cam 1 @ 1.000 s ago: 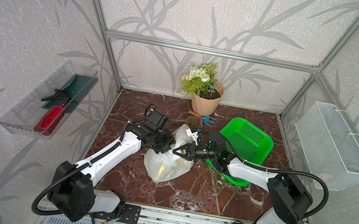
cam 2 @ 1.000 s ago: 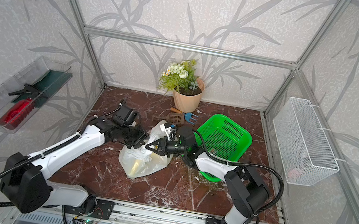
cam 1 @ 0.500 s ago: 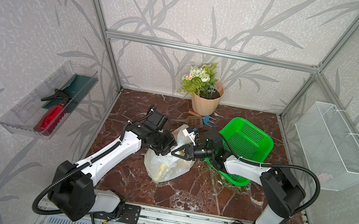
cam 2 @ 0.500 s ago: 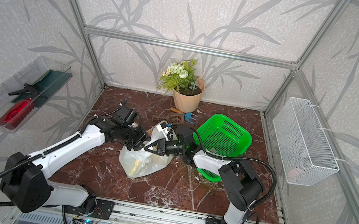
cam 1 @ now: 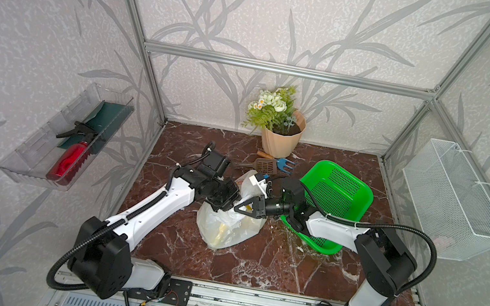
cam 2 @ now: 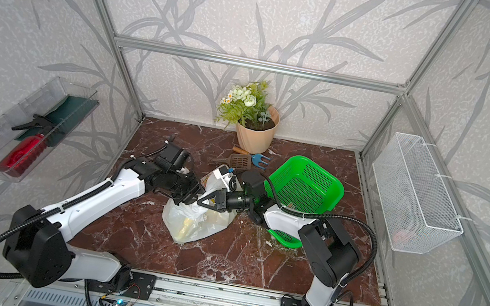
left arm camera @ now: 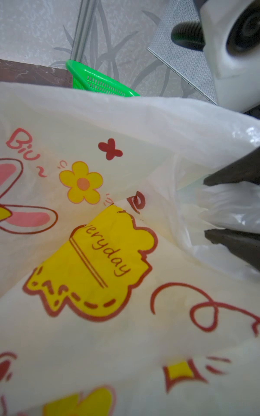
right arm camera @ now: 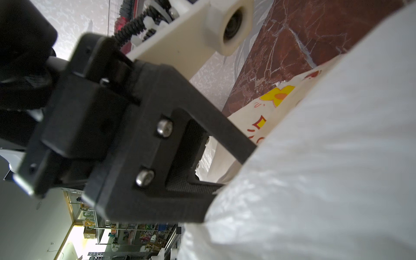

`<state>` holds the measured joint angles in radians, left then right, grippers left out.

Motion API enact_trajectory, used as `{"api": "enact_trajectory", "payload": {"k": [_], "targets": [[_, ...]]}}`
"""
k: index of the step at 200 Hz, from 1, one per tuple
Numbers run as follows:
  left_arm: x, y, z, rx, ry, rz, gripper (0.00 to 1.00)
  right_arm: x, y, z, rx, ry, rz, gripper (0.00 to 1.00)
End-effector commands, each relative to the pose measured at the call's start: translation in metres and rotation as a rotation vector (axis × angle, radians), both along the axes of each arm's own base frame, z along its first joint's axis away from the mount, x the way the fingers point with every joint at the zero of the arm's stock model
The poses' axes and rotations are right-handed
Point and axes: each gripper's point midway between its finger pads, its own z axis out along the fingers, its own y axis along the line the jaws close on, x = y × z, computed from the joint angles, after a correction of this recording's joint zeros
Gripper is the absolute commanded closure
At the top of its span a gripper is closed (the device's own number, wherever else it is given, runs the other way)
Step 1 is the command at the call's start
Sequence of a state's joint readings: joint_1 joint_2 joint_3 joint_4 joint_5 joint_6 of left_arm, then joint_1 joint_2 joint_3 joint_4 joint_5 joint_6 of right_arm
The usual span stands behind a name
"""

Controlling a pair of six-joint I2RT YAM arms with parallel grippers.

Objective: Place the banana into a plastic bag & tie a knot
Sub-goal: Tie the plastic bag at the center of the board.

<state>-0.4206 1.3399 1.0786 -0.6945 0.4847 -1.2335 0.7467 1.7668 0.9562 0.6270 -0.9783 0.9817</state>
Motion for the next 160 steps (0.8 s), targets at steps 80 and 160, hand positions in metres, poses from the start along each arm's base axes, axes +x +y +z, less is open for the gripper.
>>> {"api": "enact_trajectory", "payload": {"k": [80,160], "targets": [[0.016,0.008,0.023,0.114,-0.115,-0.072,0.67,0.002,0.002,0.017,0.051,-0.04,0.024,1.0],[0.017,0.009,0.019,0.14,-0.108,-0.084,0.89,0.007,0.003,0.018,0.056,-0.036,0.015,1.0]]}}
